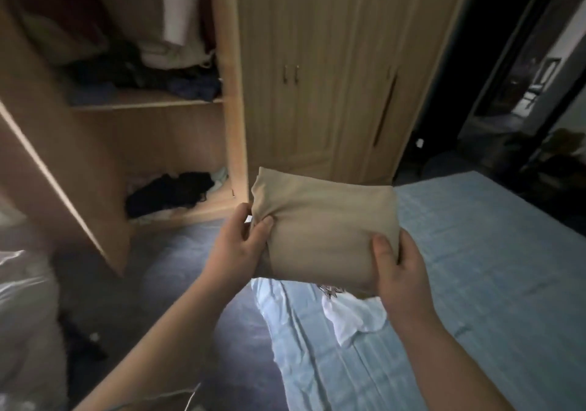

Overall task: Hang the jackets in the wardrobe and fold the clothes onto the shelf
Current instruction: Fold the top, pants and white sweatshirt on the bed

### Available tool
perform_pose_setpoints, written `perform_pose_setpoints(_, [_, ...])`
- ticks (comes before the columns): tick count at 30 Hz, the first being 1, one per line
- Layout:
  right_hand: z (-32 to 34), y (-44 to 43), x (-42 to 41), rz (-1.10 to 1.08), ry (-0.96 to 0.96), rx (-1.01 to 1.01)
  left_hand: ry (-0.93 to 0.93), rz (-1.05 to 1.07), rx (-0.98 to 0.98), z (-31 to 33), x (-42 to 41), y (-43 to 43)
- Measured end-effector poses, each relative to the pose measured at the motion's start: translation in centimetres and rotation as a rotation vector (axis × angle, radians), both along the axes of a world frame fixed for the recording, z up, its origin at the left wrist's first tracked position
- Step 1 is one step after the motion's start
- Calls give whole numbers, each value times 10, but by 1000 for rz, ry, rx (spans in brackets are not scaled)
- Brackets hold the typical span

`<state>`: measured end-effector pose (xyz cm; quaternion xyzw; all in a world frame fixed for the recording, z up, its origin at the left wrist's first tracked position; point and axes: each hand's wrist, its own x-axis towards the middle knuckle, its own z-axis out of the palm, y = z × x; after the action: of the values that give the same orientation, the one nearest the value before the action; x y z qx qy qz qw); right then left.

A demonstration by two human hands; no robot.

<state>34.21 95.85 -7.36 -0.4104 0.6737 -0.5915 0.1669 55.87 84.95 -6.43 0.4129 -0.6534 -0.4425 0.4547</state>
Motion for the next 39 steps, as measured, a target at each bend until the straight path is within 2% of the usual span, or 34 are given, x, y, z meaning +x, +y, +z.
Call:
perform_pose_setpoints(3, [12, -76, 47, 138, -24, -24, 28, 94, -22, 10, 59, -49])
perform_pose_setpoints(8, [31, -205, 140, 366, -167, -41, 78, 213, -88, 25, 162, -141])
perform_pose_setpoints(16, [42, -382, 254, 477, -320, -52, 155, 340, -24, 45, 271, -283])
perform_pose_setpoints(25, [28, -534, 275, 474, -314, -32, 117, 415, -51, 20, 292, -432])
perform_pose_setpoints(31, [14, -671, 251, 554, -279, -61, 47, 509, -80, 3, 267, -565])
perform_pose_setpoints(35, [13, -767, 231, 615, -233, -36, -53, 609, -126, 8, 248, -656])
perform_pose_setpoints(39, [15, -854, 225, 664, -223, -15, -72, 673, -97, 14, 240, -733])
